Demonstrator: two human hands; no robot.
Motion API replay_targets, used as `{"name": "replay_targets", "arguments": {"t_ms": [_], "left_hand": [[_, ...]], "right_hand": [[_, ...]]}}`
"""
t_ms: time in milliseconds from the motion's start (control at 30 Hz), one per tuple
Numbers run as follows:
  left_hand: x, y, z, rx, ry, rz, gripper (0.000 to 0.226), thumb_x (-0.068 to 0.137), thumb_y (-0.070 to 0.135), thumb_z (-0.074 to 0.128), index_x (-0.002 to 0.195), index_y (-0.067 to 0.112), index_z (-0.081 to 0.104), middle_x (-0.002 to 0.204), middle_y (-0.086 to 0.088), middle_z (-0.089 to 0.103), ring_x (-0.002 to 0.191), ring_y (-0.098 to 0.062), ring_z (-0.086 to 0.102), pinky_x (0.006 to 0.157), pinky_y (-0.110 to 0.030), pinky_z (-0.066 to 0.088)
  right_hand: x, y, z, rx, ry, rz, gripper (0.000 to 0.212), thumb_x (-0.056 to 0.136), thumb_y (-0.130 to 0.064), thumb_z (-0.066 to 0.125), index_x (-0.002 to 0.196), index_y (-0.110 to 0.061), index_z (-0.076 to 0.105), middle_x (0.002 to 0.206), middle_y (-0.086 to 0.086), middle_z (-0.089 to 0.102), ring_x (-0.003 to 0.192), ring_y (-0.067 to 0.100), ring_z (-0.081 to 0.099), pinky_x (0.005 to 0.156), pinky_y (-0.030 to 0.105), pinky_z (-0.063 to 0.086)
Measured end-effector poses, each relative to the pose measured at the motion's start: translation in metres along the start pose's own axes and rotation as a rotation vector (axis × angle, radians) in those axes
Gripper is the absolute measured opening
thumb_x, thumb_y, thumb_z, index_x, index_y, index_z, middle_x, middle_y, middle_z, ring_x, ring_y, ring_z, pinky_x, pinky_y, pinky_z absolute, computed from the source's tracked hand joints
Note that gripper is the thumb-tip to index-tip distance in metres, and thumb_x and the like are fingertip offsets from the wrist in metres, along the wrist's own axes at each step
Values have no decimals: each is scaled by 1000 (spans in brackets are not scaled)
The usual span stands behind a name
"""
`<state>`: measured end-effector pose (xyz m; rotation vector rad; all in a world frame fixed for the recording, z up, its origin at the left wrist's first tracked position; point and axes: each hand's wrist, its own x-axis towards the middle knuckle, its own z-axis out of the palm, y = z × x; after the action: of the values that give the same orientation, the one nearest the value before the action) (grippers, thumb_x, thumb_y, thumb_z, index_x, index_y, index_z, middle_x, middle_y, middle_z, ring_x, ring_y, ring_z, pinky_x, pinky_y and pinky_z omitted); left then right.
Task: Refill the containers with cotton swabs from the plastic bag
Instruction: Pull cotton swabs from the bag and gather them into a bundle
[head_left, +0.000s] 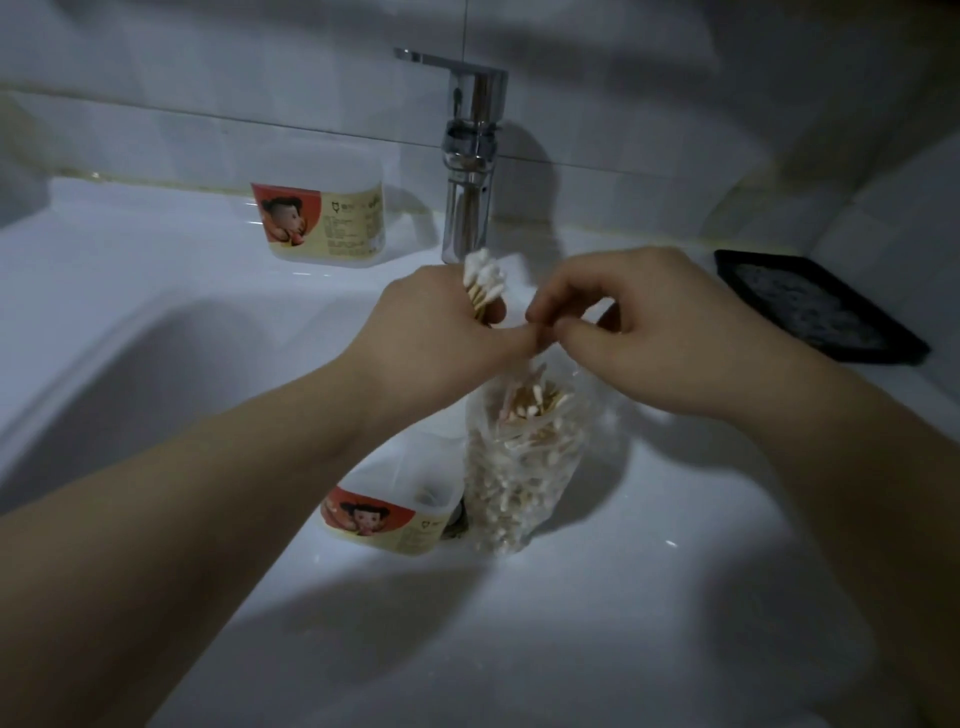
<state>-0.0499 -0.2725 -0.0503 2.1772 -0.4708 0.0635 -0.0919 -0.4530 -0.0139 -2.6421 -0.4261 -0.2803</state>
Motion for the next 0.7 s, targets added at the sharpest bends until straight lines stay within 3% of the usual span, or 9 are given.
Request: {"name": "replay_targets", "arguments": {"t_ms": [67, 167, 267, 333, 500, 600, 700], "left_hand": [[1, -3, 1, 50, 7, -39, 28, 78, 37, 78, 67, 21, 57, 61, 9, 58, 53, -4, 52, 47, -16, 36], [4, -6, 0, -75, -1, -95, 12, 80, 26, 76, 75, 22, 65, 64, 5, 65, 58, -8, 61, 55, -24, 45], [4, -5, -2, -156, 22, -125, 13, 85, 22, 70, 73, 17, 67, 57, 3, 65, 47, -6, 55, 55, -28, 46], [3, -4, -1, -152, 37, -128, 15, 85, 20, 67, 75, 9, 68, 59, -5, 64, 50, -11, 54, 57, -31, 47], [4, -4, 0, -180, 62, -144, 21, 82, 18, 61, 84, -3, 64, 77, -22, 67, 58, -22, 53, 61, -36, 47], [3, -4, 1, -171, 62, -145, 22, 82, 18, 60, 83, -3, 65, 77, -21, 67, 56, -21, 53, 60, -37, 49], [3, -3, 2, -166, 84, -142, 20, 84, 18, 60, 83, -1, 64, 76, -19, 68, 57, -22, 55, 63, -47, 56]], "right_hand": [[-1, -1, 3, -31, -84, 7, 23, 90, -18, 66, 101, -37, 73, 95, -17, 73, 71, -19, 59, 65, 2, 38], [-1, -2, 6, 16, -149, 21, 33, 82, -31, 70, 114, -39, 68, 102, -16, 72, 84, -13, 64, 69, 5, 41], [-1, -1, 4, 21, -249, 50, 60, 74, -47, 76, 130, -44, 56, 111, -18, 71, 95, -5, 67, 74, 18, 48], [-2, -2, 4, 21, -299, 48, 68, 71, -46, 82, 132, -44, 51, 109, -19, 71, 93, -4, 68, 73, 19, 50], [-2, -2, 7, 65, -275, 12, 46, 72, -38, 86, 107, -42, 57, 91, -16, 72, 76, 2, 68, 73, 29, 56], [-3, -5, 9, 37, -346, -40, 29, 73, -45, 77, 100, -50, 67, 89, -23, 70, 79, 0, 67, 69, 18, 51], [-3, -5, 11, 13, -331, -102, 23, 81, -34, 80, 87, -54, 68, 84, -25, 69, 78, -3, 65, 67, 11, 44]]}}
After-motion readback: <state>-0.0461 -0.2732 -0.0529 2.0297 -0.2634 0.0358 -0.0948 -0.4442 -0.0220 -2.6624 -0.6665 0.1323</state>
